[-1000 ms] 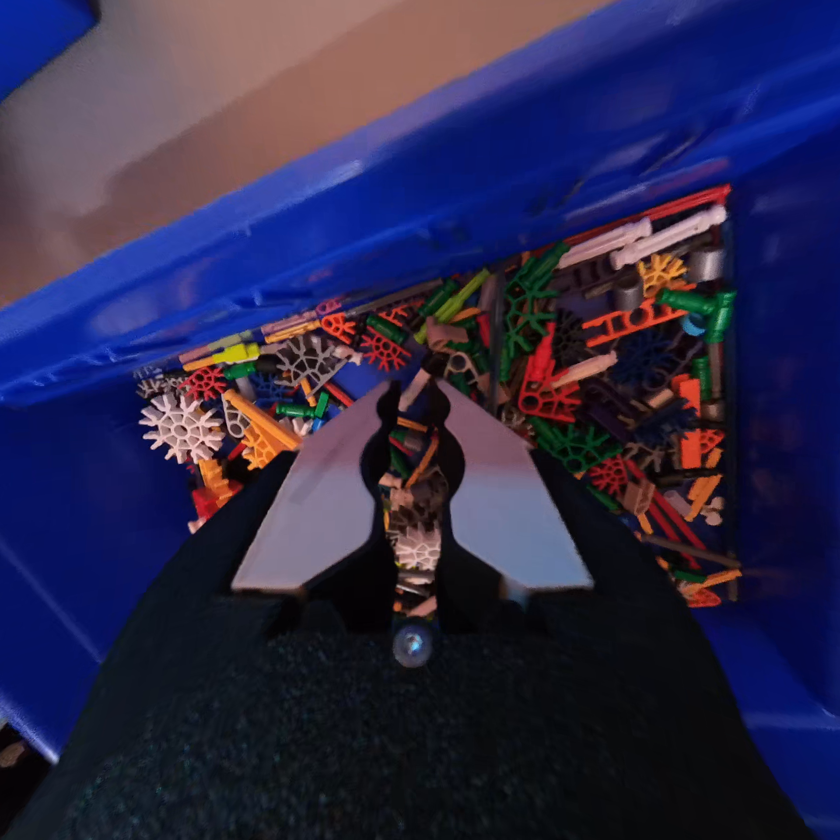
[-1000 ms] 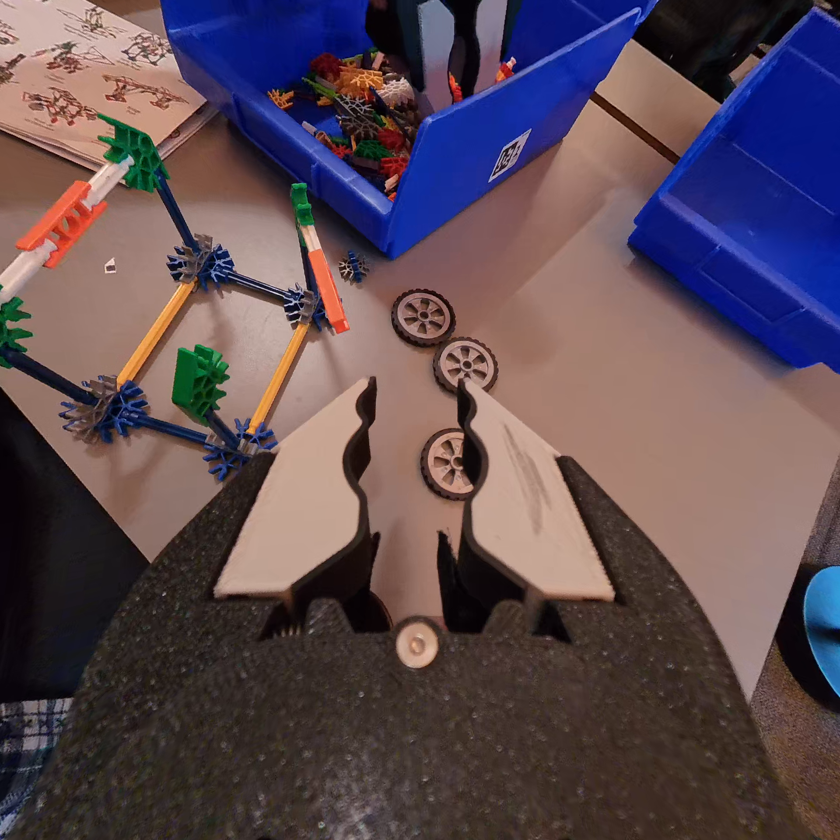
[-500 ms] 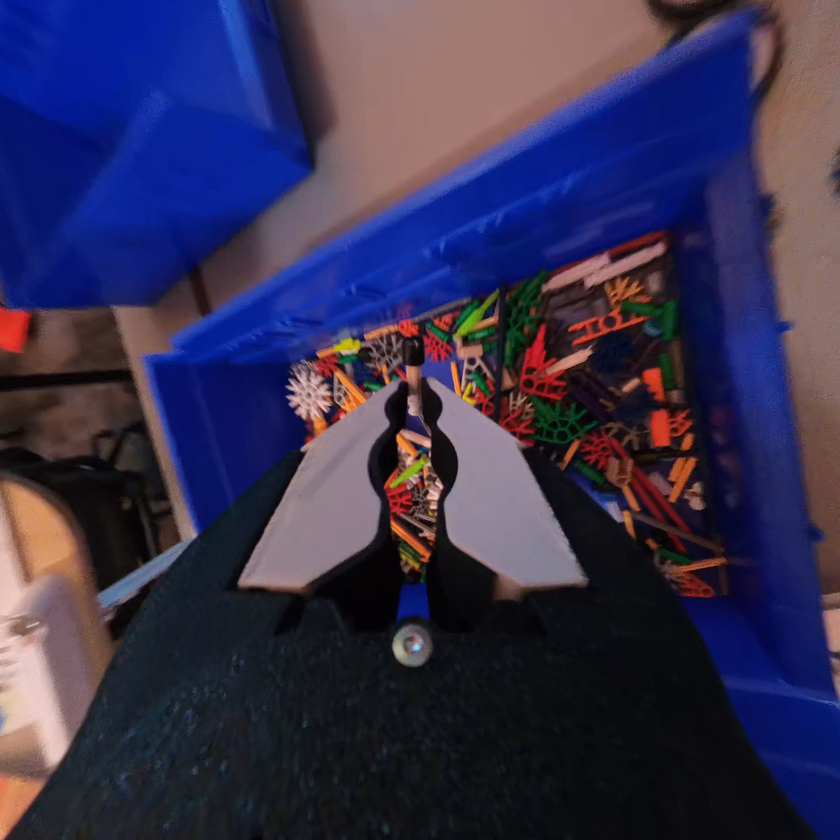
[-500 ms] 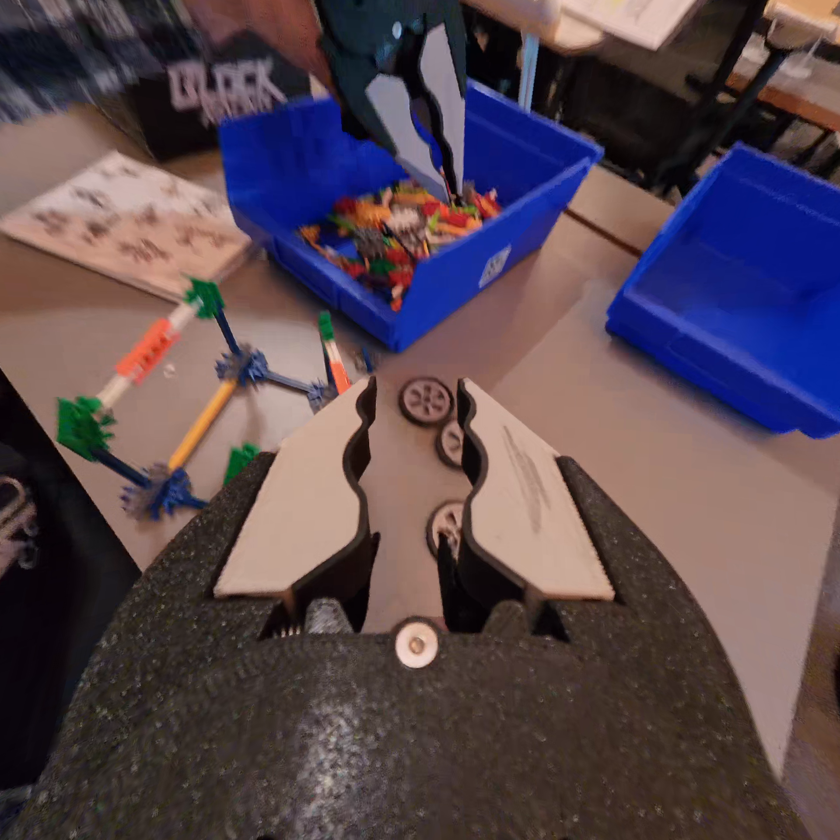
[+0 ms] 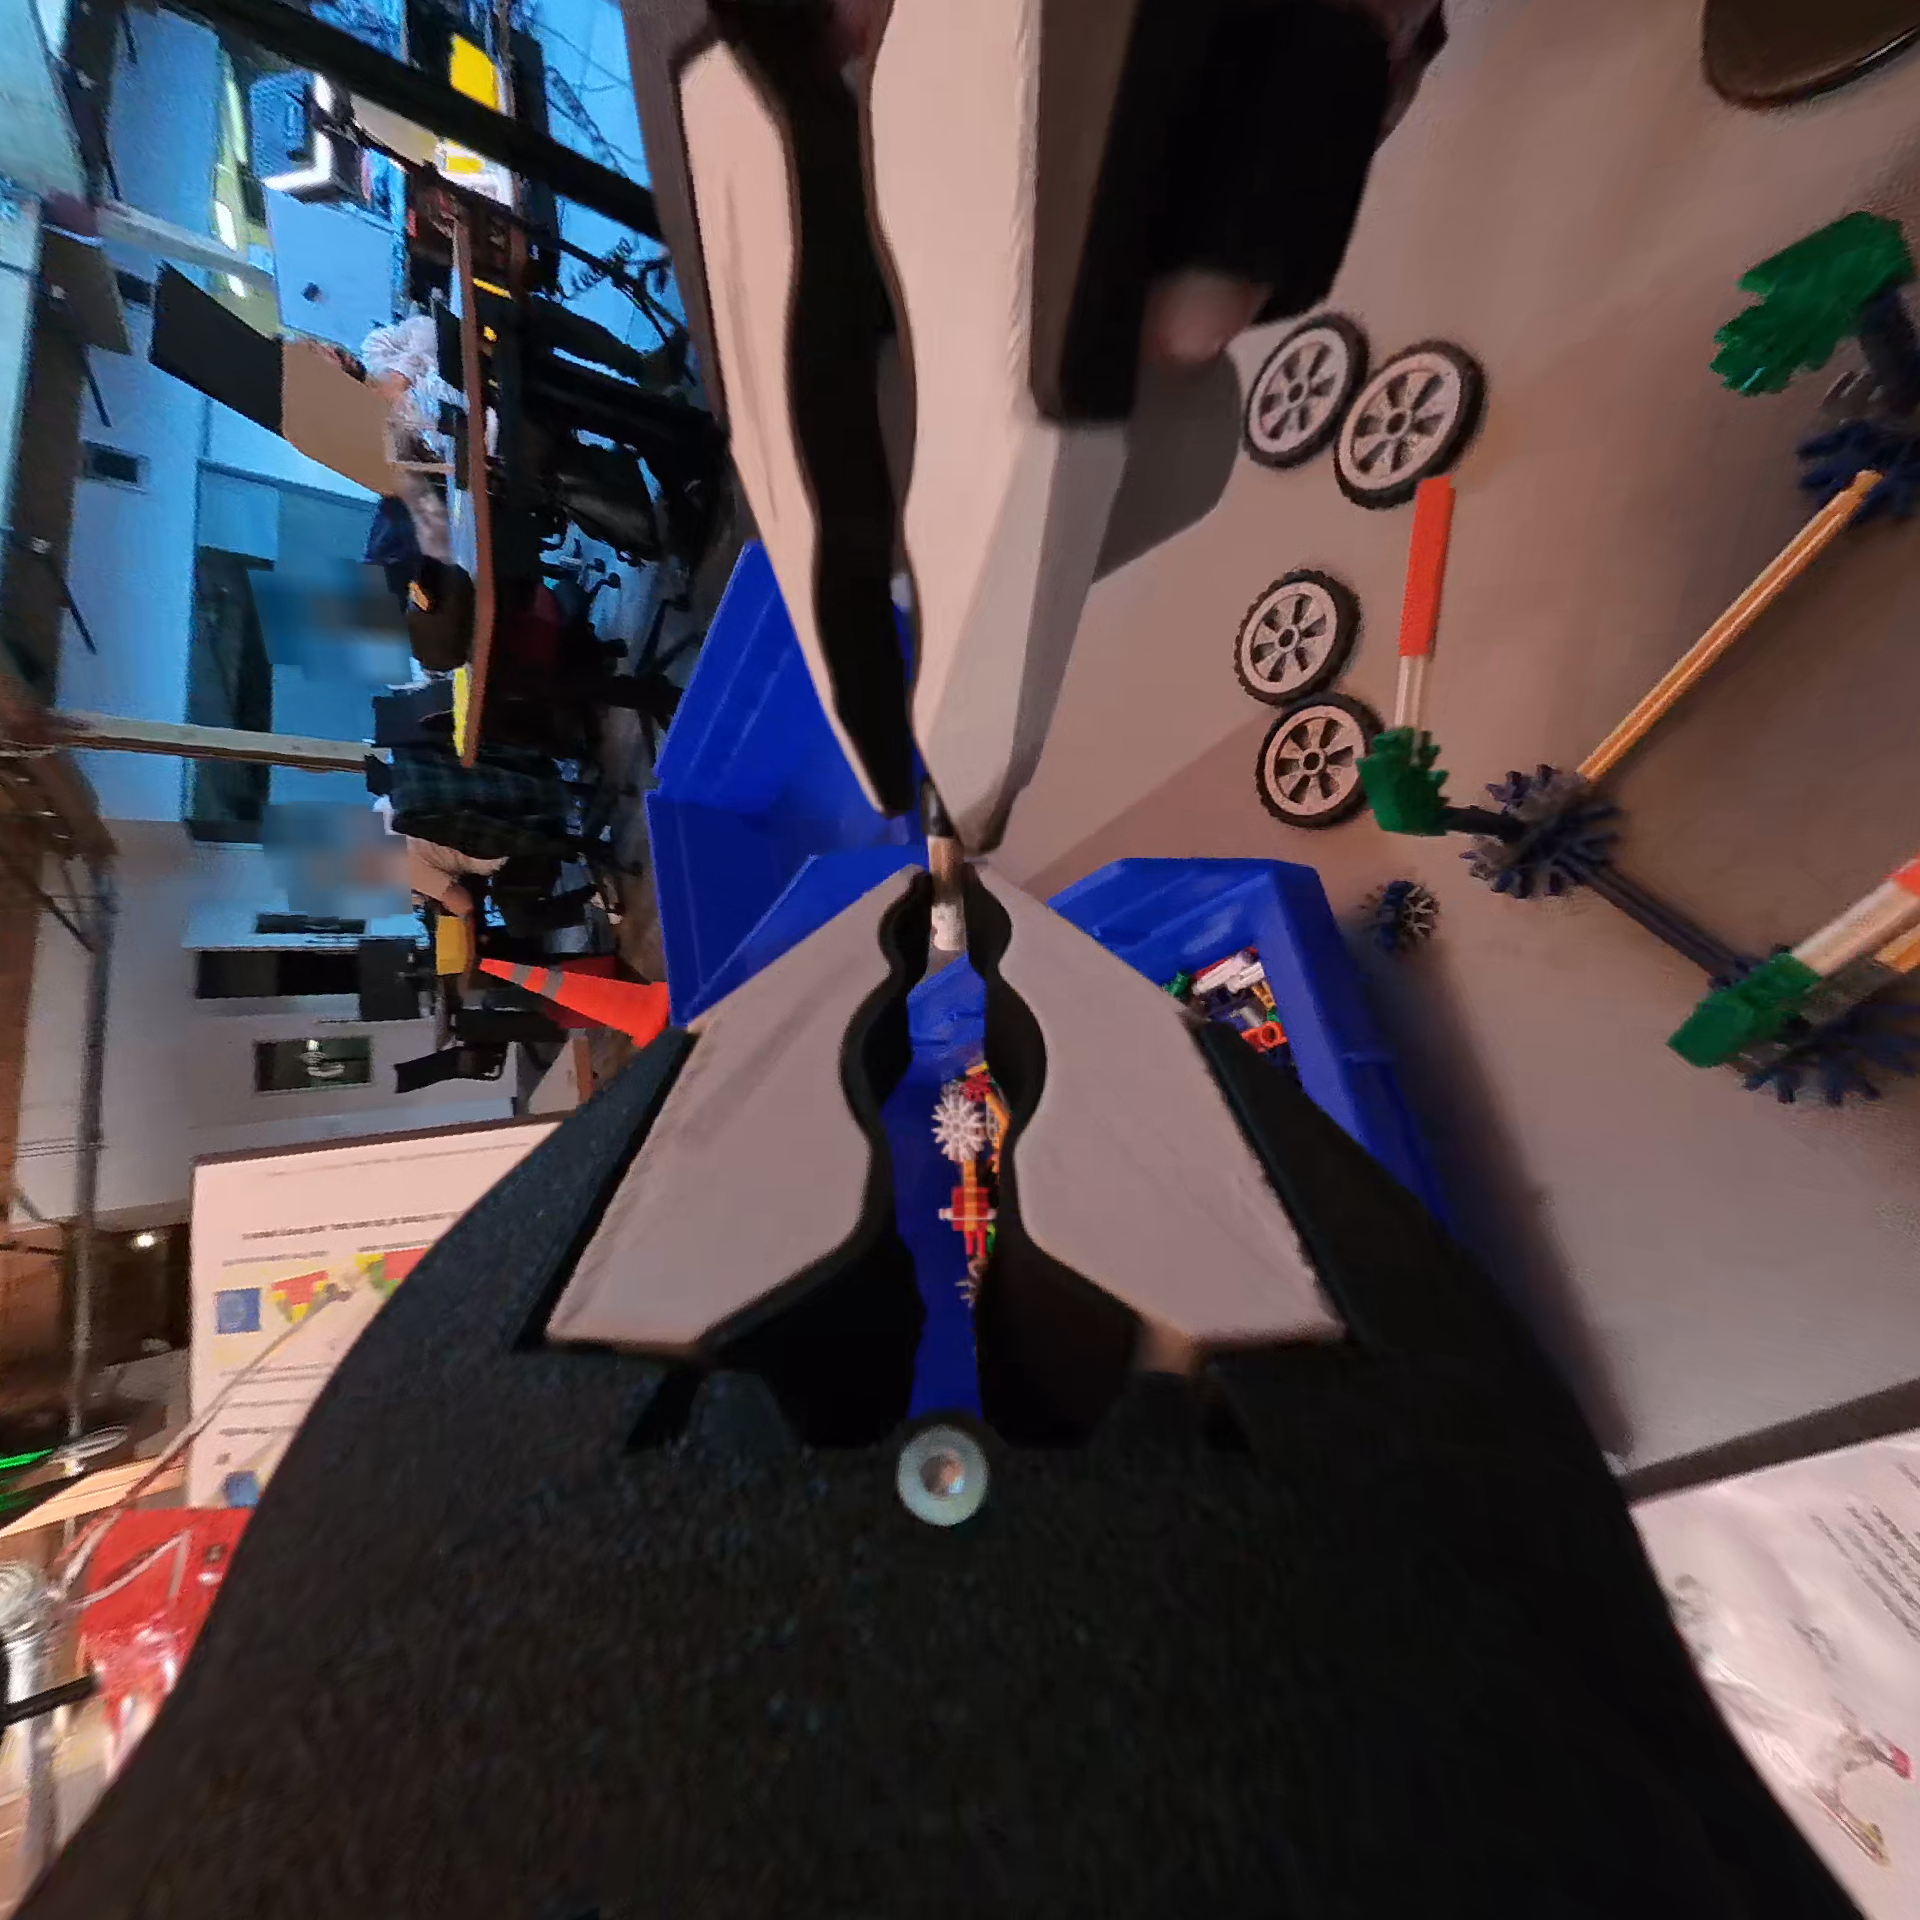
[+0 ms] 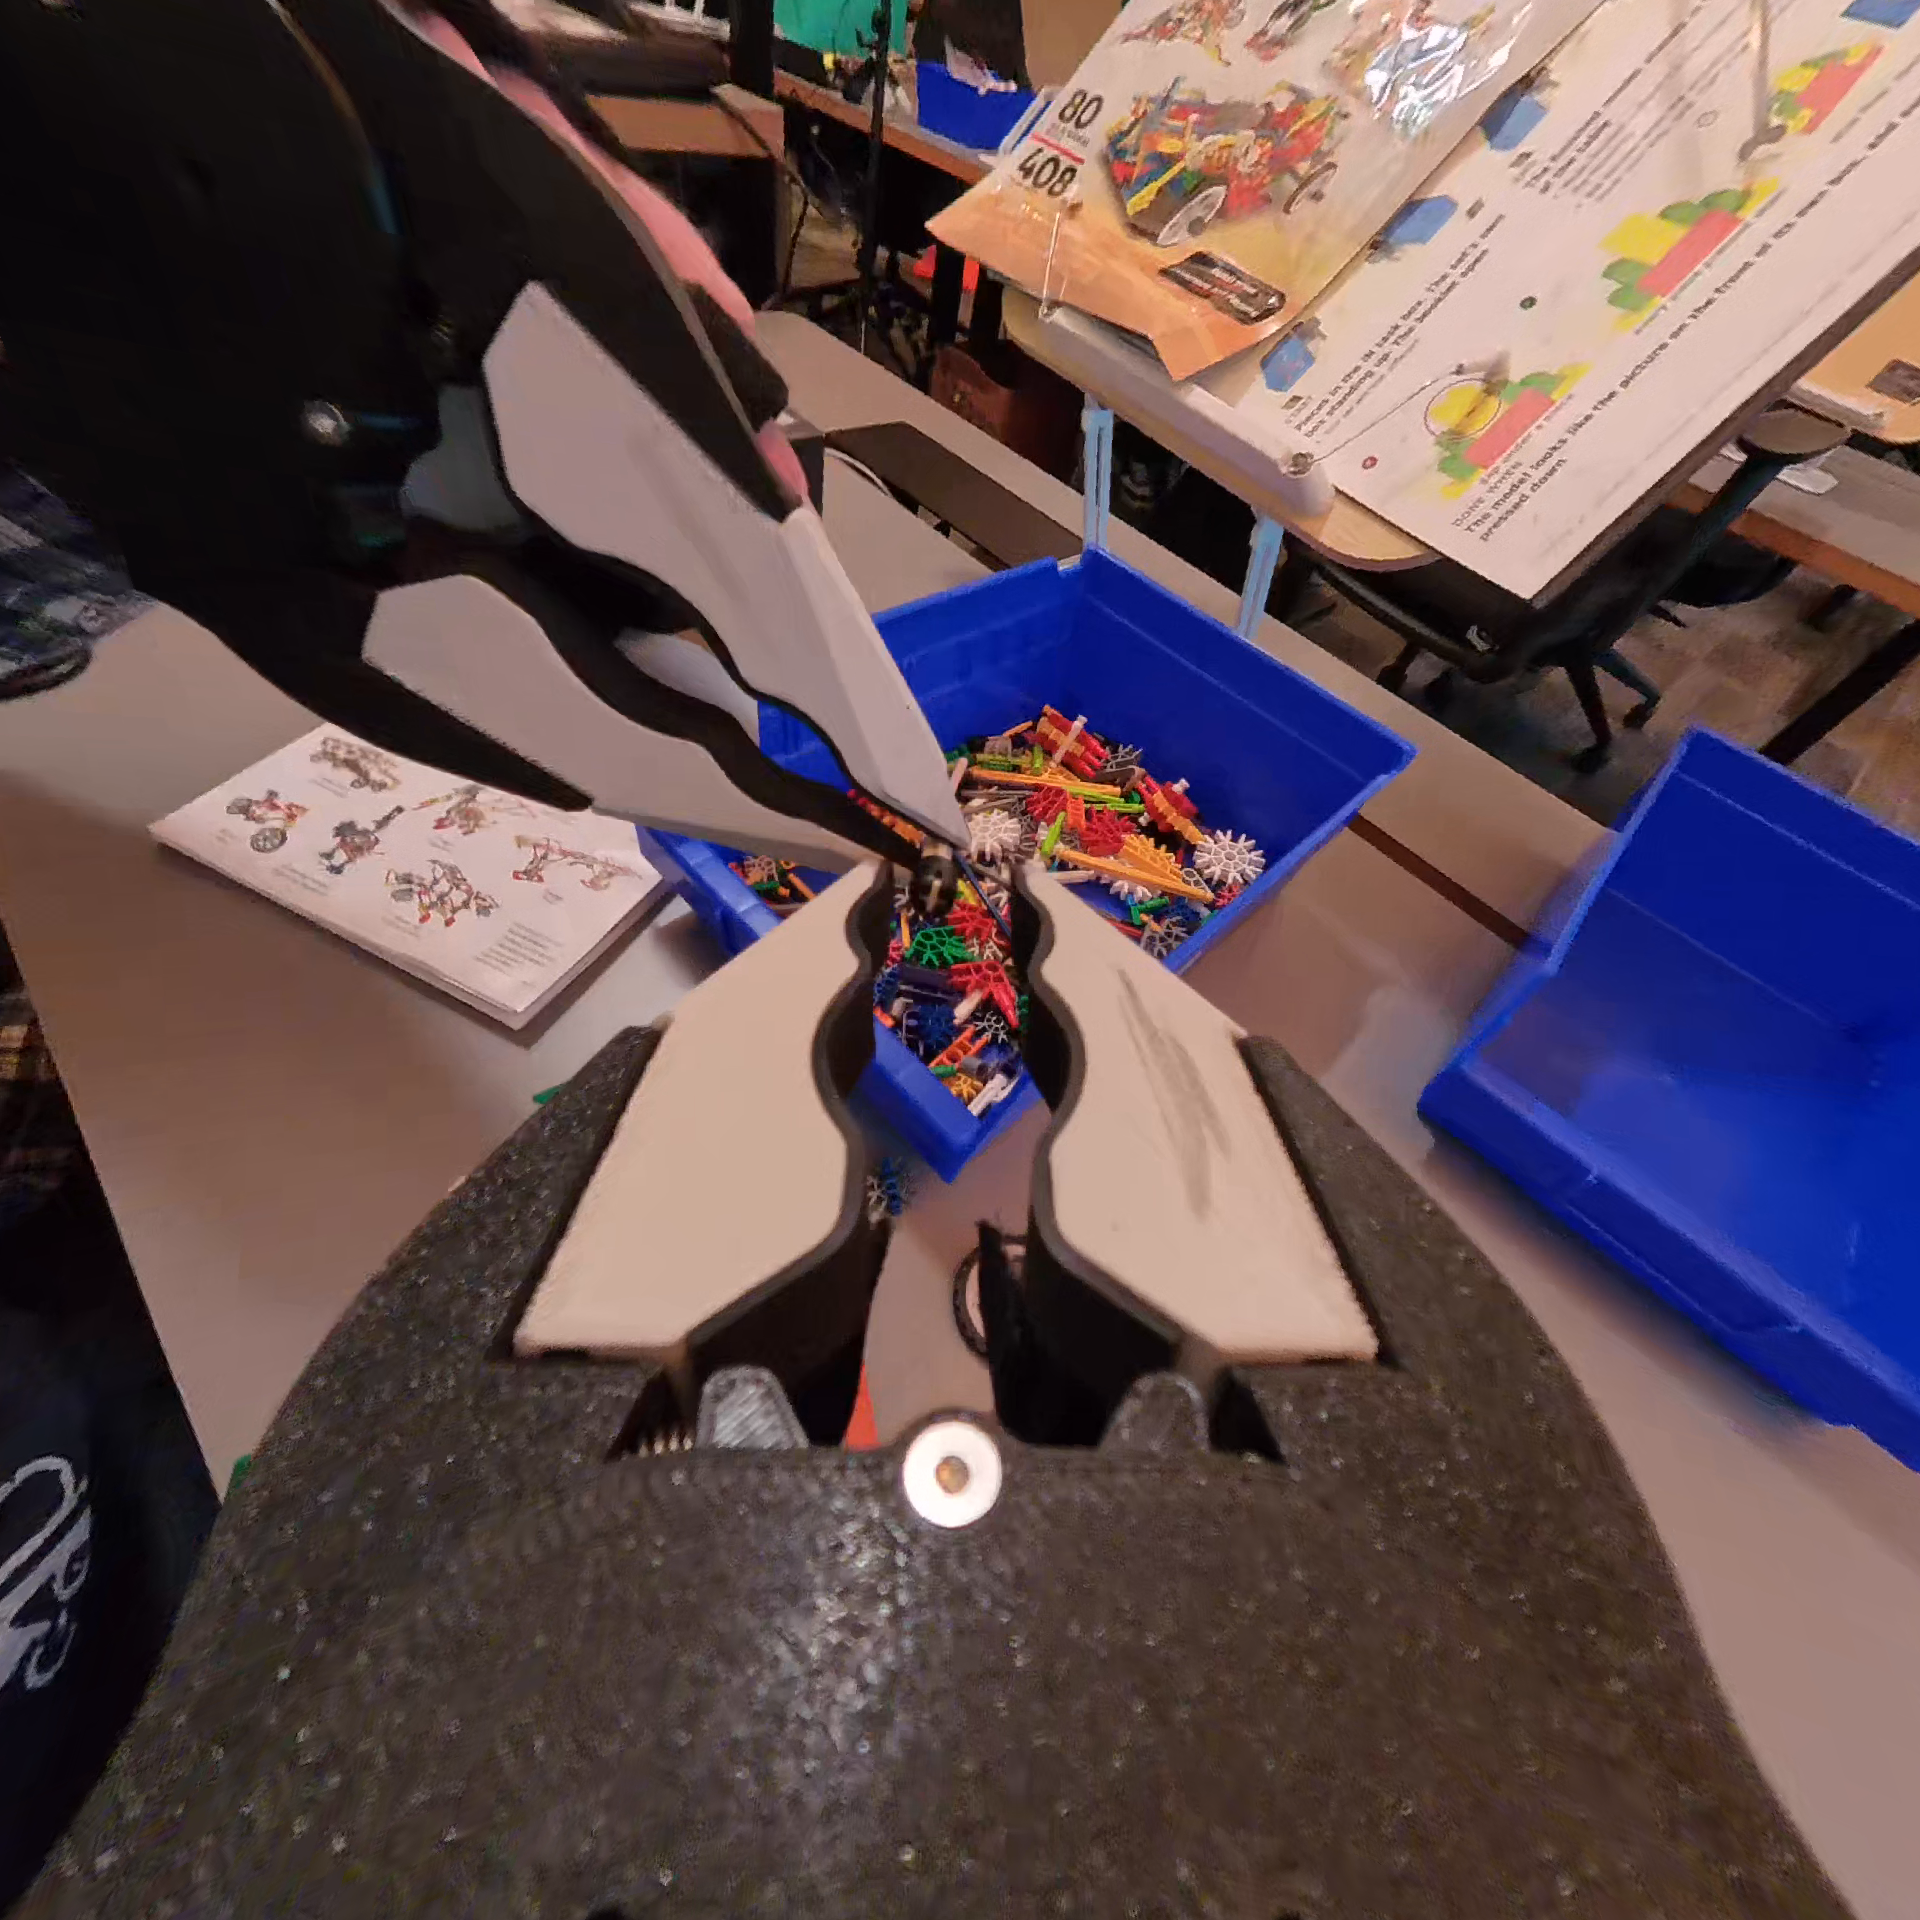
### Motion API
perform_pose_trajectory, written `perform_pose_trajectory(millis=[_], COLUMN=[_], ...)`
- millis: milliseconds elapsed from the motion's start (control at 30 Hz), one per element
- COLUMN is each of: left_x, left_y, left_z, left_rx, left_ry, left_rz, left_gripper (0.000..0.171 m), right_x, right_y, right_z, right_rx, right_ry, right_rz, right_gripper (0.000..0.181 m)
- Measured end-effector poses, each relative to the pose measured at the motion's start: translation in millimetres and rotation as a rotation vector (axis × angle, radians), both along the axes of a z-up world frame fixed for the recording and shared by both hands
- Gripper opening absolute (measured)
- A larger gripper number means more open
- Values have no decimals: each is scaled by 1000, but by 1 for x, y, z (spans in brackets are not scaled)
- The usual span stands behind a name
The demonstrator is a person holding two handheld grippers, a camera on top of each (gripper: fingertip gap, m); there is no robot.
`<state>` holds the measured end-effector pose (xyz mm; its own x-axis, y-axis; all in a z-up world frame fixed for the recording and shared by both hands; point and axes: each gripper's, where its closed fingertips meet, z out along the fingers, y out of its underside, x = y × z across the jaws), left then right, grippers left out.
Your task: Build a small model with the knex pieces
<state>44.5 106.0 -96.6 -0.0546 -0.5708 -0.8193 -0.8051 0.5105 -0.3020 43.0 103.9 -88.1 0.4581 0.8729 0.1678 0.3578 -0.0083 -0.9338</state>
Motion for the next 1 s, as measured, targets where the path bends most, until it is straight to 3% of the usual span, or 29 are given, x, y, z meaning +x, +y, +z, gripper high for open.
perform_pose_trajectory(millis=[133, 600, 1000], left_x=[0, -11, -29], left_y=[-4, -11, -54], left_z=[5, 20, 22], left_rx=[27, 83, 27], left_ry=[-17, -74, -205], left_rz=[13, -23, -79], left_gripper=[3, 4, 3], right_x=[-4, -17, -34], right_y=[-4, -19, -57], right_z=[2, 20, 21], right_rx=[54, 15, 17], right_ry=[-38, 42, 57], right_rz=[3, 125, 325], right_gripper=[7, 6, 6])
